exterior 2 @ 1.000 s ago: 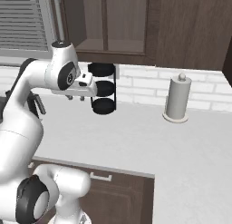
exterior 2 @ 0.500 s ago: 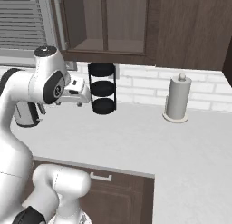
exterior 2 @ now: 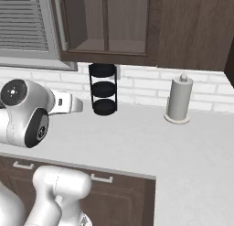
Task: Navigate to the microwave.
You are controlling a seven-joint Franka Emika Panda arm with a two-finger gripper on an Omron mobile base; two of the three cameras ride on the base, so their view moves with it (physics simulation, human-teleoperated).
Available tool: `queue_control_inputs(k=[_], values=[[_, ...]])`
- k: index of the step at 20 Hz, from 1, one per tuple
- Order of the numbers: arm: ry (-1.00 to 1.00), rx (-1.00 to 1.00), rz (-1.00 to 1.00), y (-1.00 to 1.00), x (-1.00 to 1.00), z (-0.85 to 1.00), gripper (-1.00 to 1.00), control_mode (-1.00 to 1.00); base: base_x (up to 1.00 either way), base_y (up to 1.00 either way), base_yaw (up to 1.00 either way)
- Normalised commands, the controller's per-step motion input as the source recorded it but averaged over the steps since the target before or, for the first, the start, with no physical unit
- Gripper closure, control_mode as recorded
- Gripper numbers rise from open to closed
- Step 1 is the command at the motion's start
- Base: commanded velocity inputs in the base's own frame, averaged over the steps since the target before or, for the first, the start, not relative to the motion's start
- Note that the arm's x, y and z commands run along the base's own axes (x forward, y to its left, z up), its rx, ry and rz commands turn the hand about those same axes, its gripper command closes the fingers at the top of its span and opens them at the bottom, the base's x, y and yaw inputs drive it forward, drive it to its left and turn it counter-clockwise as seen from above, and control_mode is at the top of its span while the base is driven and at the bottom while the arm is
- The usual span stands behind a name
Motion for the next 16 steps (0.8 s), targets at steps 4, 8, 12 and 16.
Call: queue_control_inputs(k=[4,8,12,16], values=[[-0.12,0.0,0.0,0.01,-0.17,0.09,-1.0,1.0,-0.63,0.29,0.02],[0.0,0.0,0.0,0.0,0.0,0.0,-1.0,1.0,-0.78,0.96,0.22],[0.0,0.0,0.0,0.0,0.0,0.0,-1.0,1.0,-0.16,1.0,0.45],[0.0,0.0,0.0,0.0,0.0,0.0,-1.0,1.0,0.0,0.95,0.68]])
